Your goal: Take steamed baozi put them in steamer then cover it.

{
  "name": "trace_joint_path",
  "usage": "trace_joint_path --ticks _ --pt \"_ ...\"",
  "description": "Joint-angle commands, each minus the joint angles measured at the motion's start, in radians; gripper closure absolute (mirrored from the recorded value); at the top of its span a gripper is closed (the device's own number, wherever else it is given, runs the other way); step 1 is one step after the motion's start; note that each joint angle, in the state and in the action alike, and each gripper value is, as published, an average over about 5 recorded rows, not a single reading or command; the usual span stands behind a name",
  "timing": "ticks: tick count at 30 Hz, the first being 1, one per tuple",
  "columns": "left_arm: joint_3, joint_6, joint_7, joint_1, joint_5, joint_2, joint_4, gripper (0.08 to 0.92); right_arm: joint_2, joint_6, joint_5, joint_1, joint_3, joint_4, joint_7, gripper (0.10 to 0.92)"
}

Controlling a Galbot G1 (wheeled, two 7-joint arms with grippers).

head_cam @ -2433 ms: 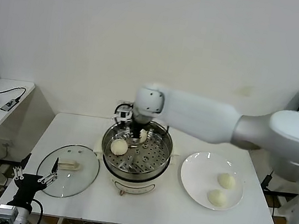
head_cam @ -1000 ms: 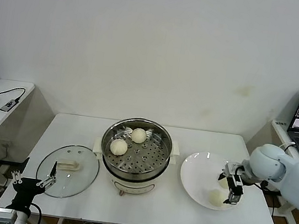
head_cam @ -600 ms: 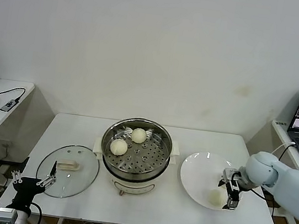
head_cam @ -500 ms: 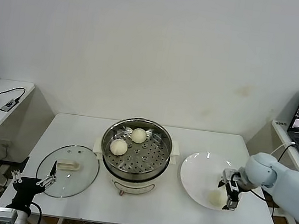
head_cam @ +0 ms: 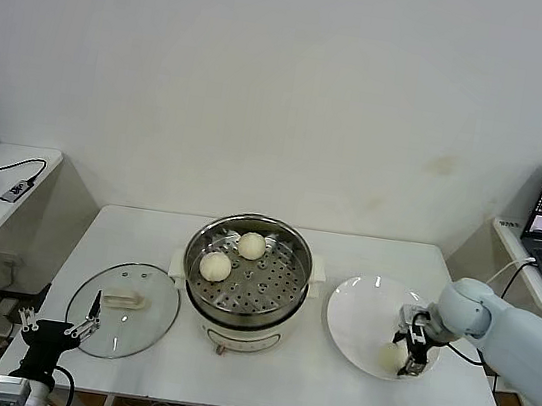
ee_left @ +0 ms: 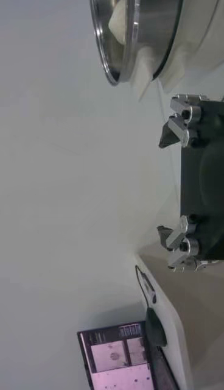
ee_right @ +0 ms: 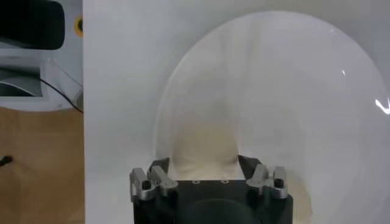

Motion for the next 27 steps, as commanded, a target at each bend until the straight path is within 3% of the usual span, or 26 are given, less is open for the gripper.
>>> trace_joint_path --ticks 1,6,15,27 --pt "-0.001 -0.001 -0.001 0.000 0.001 -0.001 -0.002 0.177 0.016 -0.004 0.005 -0.010 0.014 -0.021 0.003 0.397" --pt "-0.002 -0.001 -0.001 0.000 0.000 0.002 -0.006 0.177 -0.012 -0.006 0.031 0.057 -0.005 0.002 -0.004 0.441" --pt "0.008 0.005 0.002 -0.010 -0.005 0.019 -0.009 0.177 -0.057 0.006 0.151 0.397 -0.130 0.041 -0.061 0.439" --pt "0.013 0.001 0.000 -0.020 -0.017 0.032 0.001 0.177 0.104 -0.007 0.352 0.844 -0.356 0.059 -0.065 0.434"
